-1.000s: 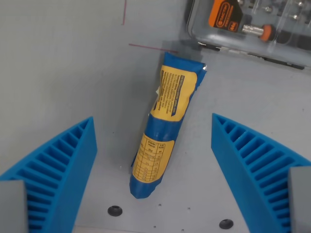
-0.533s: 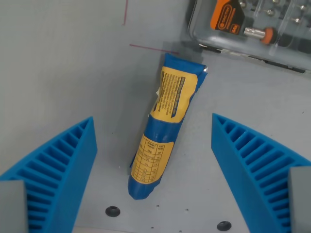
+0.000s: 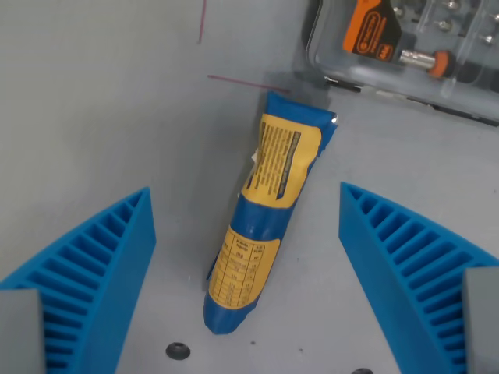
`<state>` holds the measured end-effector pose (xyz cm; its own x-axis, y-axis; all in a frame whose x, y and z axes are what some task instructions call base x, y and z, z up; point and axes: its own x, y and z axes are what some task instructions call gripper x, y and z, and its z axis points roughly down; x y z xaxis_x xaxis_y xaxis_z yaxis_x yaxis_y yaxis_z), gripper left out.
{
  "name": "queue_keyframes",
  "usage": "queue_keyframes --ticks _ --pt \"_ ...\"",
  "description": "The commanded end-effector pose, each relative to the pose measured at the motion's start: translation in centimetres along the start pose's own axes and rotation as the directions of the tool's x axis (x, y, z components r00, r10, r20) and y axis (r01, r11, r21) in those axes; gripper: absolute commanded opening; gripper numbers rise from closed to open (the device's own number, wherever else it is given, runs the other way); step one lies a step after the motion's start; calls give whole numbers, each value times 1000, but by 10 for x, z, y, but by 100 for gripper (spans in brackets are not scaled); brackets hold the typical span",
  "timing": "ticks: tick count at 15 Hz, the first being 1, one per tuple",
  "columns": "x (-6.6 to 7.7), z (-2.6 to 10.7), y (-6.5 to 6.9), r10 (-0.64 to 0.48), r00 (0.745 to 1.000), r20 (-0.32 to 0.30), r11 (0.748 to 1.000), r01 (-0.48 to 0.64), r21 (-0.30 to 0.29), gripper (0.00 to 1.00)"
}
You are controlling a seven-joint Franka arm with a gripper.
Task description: Pick up the blue bag
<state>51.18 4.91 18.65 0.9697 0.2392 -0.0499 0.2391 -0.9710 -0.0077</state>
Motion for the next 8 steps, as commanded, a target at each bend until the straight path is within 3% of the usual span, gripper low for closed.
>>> queue_keyframes --ticks 1,8 --pt "0 6 -1 -30 998 -59 1000 30 -1 100" --pt "2 17 -1 -30 998 -59 1000 30 -1 100"
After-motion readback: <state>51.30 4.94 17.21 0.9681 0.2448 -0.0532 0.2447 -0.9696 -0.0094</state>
